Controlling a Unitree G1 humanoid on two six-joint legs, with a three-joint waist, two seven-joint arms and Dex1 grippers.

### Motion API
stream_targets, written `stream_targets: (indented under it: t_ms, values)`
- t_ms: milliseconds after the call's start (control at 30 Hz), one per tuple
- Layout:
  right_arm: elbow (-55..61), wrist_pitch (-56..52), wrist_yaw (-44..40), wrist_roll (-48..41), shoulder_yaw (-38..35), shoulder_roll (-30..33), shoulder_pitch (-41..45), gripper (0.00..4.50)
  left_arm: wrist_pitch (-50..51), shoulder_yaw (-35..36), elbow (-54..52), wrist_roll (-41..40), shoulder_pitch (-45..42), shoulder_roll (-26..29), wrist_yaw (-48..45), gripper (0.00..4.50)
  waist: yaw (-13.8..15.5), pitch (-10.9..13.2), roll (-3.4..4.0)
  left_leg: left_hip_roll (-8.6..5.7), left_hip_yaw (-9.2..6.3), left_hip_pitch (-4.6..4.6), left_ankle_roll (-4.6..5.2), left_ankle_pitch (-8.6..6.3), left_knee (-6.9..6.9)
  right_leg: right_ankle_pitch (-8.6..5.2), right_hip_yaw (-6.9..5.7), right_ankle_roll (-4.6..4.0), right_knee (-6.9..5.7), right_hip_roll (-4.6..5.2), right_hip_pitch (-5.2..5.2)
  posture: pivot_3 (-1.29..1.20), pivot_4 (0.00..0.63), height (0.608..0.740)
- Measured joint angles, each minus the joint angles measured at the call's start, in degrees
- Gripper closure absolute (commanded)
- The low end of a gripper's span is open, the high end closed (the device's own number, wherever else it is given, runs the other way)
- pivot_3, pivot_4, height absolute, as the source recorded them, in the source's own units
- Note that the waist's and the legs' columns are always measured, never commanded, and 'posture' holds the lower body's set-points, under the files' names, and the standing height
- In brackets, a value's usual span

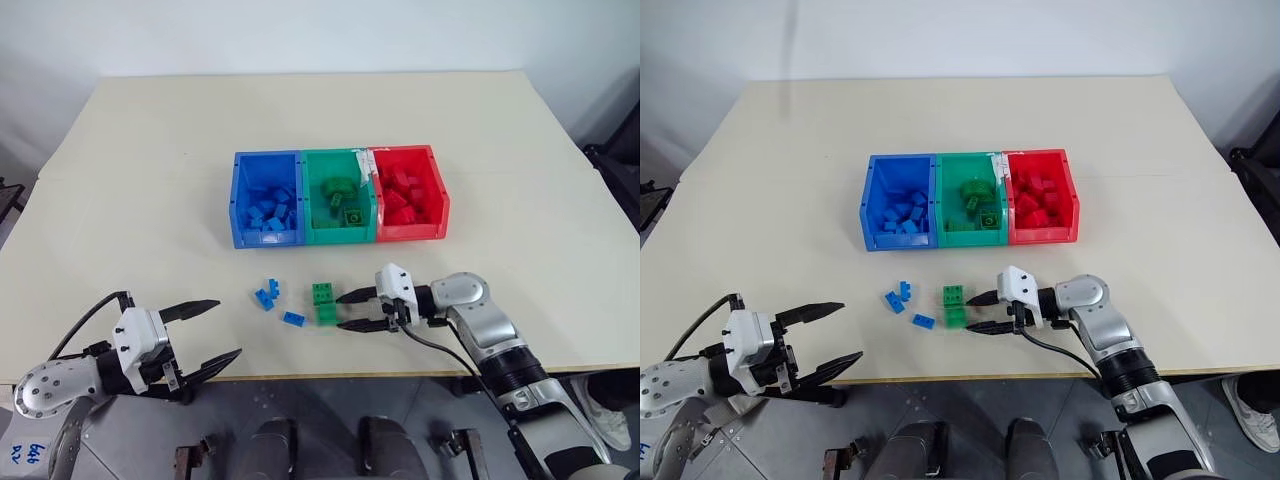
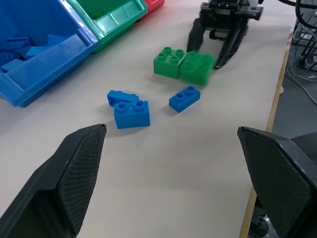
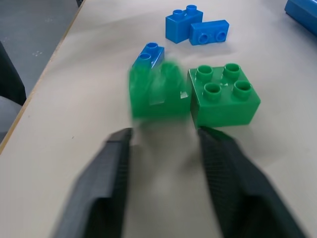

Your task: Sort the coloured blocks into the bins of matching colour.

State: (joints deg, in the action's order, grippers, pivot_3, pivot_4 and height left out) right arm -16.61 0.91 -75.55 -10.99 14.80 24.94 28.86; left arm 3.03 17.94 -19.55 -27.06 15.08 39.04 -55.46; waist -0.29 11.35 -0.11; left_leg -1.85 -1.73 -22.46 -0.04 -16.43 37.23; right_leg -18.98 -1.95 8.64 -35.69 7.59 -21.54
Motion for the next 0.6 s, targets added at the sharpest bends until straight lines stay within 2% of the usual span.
stream_targets:
  t_ms: [333, 433, 600]
  values:
    - [4.7, -4.6, -0.7, -4.1, -2.0, 0.8, -2.5, 3.49, 0.0, 0.0, 0.0, 0.0, 0.0, -0.4, 1.0, 0.00, 0.0, 0.0, 0.00, 0.00, 0.00, 0.00, 0.01, -0.01, 0.00, 0.00, 0.00, -0.01, 0.01, 0.01, 0.00, 0.00, 0.150, 0.740]
    - [6.6, -8.7, -1.1, -6.3, -2.6, 1.9, -1.9, 2.92, 0.0, 0.0, 0.0, 0.0, 0.0, -0.4, 1.2, 0.00, 0.1, 0.0, 0.00, 0.02, 0.00, 0.00, 0.00, -0.02, -0.01, -0.02, 0.00, -0.03, 0.02, 0.00, 0.00, 0.00, 0.150, 0.740]
    - [7.3, -10.2, 0.7, -6.9, -2.7, 0.9, -0.1, 1.31, 0.1, 0.0, -0.1, 0.0, -0.1, -0.4, 1.5, 0.00, -0.1, 0.0, 0.00, 0.07, 0.03, 0.01, -0.04, -0.04, -0.03, -0.05, 0.01, -0.09, 0.01, -0.03, -0.02, 0.00, 0.150, 0.740]
